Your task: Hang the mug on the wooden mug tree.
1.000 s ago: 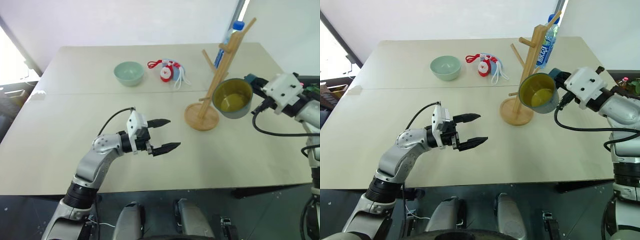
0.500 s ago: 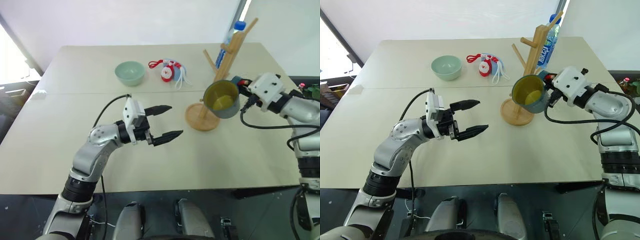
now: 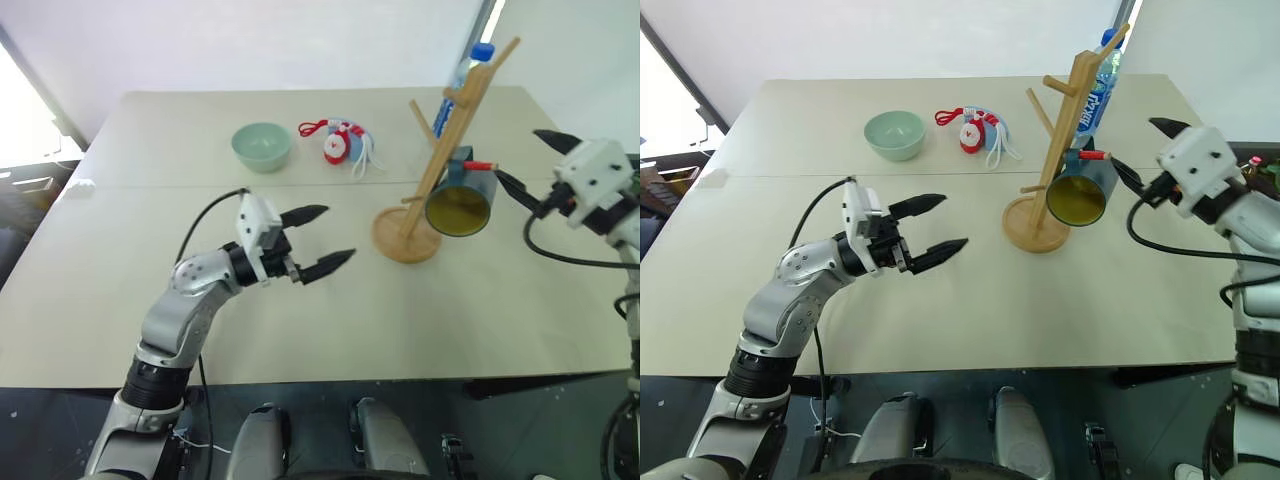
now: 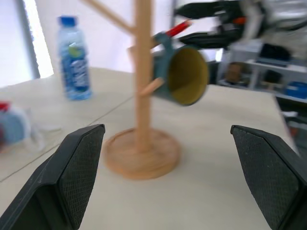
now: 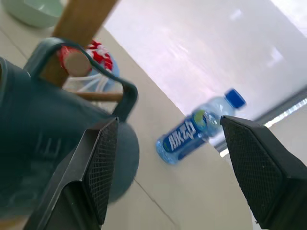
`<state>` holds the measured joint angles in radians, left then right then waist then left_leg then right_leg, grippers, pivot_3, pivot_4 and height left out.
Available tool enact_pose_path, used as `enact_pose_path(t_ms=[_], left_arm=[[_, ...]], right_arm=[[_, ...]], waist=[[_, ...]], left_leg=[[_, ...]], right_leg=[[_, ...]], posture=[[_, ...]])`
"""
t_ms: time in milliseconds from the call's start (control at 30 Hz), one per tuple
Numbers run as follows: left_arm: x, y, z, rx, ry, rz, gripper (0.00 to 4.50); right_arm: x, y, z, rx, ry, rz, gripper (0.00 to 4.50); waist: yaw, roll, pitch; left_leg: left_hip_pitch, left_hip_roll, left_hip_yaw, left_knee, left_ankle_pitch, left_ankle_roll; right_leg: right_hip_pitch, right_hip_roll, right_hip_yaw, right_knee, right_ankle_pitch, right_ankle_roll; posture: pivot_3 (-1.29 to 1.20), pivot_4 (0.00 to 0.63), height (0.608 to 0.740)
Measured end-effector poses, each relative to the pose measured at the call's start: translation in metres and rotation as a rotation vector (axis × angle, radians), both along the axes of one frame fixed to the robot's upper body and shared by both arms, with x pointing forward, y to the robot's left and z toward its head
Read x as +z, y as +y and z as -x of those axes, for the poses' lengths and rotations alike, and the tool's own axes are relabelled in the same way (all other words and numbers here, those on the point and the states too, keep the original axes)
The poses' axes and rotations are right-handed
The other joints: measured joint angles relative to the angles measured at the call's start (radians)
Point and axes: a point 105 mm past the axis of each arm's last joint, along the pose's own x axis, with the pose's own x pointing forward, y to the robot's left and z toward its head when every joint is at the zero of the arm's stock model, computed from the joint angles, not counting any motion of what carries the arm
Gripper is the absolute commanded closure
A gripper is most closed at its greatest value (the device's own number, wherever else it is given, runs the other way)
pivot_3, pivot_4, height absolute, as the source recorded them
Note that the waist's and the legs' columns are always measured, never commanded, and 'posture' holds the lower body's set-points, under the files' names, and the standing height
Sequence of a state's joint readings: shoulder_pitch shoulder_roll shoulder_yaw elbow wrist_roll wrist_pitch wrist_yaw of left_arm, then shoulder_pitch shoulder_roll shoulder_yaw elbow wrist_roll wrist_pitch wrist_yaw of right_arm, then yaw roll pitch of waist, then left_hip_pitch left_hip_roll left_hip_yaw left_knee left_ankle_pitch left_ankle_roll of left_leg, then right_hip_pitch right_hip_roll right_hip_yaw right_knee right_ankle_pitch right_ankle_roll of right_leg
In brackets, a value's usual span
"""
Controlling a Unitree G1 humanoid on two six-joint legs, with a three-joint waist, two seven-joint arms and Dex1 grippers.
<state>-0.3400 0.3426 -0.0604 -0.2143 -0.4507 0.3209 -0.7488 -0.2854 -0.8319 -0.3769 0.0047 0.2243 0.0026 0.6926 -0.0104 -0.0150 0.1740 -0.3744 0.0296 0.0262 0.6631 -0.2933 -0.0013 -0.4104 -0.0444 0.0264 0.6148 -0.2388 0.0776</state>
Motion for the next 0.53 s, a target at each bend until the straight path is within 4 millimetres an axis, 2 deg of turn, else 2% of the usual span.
enact_pose_path(t_ms=[67,233,367,533], left_arm=[[-0.008,0.015,-0.011,0.111,0.026,0.029,0.00],[-0.032,0.056,-0.034,0.395,0.062,0.024,0.00],[-0.053,0.073,-0.037,0.530,0.093,-0.012,0.00],[-0.072,0.084,-0.030,0.584,0.135,-0.050,0.00]], right_arm=[[-0.015,-0.009,0.009,-0.033,0.030,-0.120,1.01],[-0.084,-0.011,0.022,-0.094,0.178,-0.386,1.01],[-0.109,0.004,0.020,-0.107,0.195,-0.483,1.01],[-0.138,0.014,0.016,-0.110,0.255,-0.524,1.01]], waist=[[-0.002,0.000,0.000],[-0.005,0.001,-0.001],[-0.006,0.001,-0.001],[-0.001,0.001,-0.001]], left_leg=[[0.001,0.001,0.000,0.000,0.000,0.000],[0.002,0.001,0.001,0.000,0.000,0.000],[0.002,0.001,0.001,0.000,0.000,0.000],[0.001,0.001,0.001,0.000,0.000,0.000]], right_leg=[[0.001,0.000,0.000,0.000,0.000,0.000],[0.000,0.001,0.001,0.003,0.000,0.000],[-0.001,0.001,0.001,0.003,0.000,0.000],[-0.001,-0.001,0.001,0.003,0.000,0.000]], posture=[[0.00,0.150,0.740],[0.00,0.150,0.740],[0.00,0.150,0.740],[0.00,0.150,0.740]])
